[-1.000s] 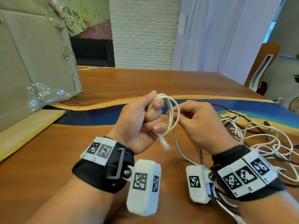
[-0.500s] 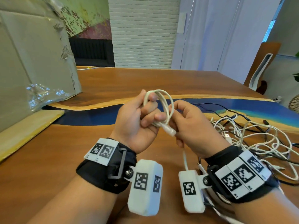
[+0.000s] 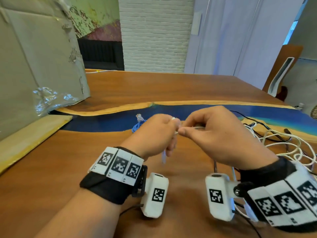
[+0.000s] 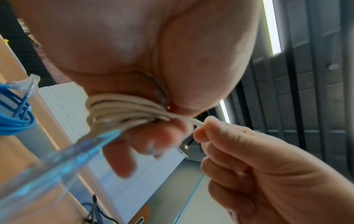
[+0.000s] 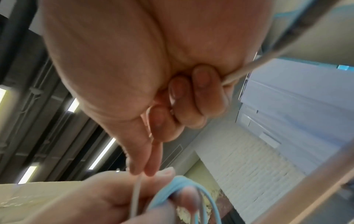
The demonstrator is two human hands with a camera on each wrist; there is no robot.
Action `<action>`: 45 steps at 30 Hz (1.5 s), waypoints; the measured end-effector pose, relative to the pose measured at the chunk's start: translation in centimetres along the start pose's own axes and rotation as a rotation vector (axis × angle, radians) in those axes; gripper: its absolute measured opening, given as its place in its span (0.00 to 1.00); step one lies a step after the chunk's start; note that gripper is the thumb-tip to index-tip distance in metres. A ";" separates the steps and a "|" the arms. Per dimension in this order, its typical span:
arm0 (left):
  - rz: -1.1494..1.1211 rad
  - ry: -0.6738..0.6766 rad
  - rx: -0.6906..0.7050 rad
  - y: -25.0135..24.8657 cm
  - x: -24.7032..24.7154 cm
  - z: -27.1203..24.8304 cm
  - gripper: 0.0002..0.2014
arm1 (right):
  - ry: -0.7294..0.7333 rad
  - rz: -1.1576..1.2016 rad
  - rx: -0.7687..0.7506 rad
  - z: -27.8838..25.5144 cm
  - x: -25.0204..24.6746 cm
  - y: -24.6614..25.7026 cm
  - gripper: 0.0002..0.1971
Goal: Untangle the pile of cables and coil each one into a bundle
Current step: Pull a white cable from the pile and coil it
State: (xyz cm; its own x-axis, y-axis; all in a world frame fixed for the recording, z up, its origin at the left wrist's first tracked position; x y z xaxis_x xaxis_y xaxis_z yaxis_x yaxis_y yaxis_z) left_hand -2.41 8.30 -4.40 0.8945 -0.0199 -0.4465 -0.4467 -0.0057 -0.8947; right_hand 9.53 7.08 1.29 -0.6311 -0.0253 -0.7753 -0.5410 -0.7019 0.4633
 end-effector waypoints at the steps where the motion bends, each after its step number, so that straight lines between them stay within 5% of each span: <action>1: 0.013 0.077 -0.019 -0.1 0.9 -0.3 0.18 | -0.014 0.022 -0.004 -0.1 -0.5 0.0 0.09; 6: -0.269 0.293 -0.057 -0.6 2.2 -1.5 0.23 | -0.045 0.213 -0.089 0.0 -1.3 0.0 0.06; 10: -0.466 0.318 -0.065 -0.7 2.0 -1.6 0.27 | -0.056 0.301 -0.147 0.3 -0.9 -0.4 0.08; 15: -0.638 0.254 -0.100 -0.9 1.1 -1.3 0.26 | -0.138 0.374 -0.159 0.5 -1.4 -1.4 0.12; 21: -0.772 0.240 -0.115 -1.1 1.9 -1.4 0.25 | -0.326 0.197 -0.138 0.5 -2.4 -2.5 0.09; 26: -0.812 0.195 -0.101 -1.1 1.6 -1.1 0.25 | -0.242 0.442 -0.012 0.6 -0.2 -2.8 0.08; 31: -0.857 0.103 -0.070 -0.7 0.4 -0.5 0.19 | -0.102 0.930 0.114 0.7 2.7 -2.7 0.17; 38: -0.825 -0.014 -0.058 0.1 0.0 0.1 0.32 | -0.189 0.726 0.070 0.7 2.7 -3.0 0.10; 45: -0.631 -0.192 -0.012 0.5 -1.8 0.5 0.26 | -0.081 1.023 0.121 0.8 4.4 -1.8 0.12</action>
State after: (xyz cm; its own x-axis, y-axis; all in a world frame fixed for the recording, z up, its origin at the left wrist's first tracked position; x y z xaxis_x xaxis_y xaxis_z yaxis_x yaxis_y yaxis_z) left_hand -4.29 8.81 -4.07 0.9711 0.1693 0.1682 0.1654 0.0307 -0.9857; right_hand 7.34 8.79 -2.62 -0.8537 -0.5190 0.0432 0.2264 -0.2950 0.9283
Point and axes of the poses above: each hand's wrist, its own z-axis towards the middle knuckle, its own x-axis out of the palm, y = z × x, the point moved 10 cm from there along z, towards the middle knuckle, and after that the axes turned 7 degrees about -x, right-handed, at the moved point
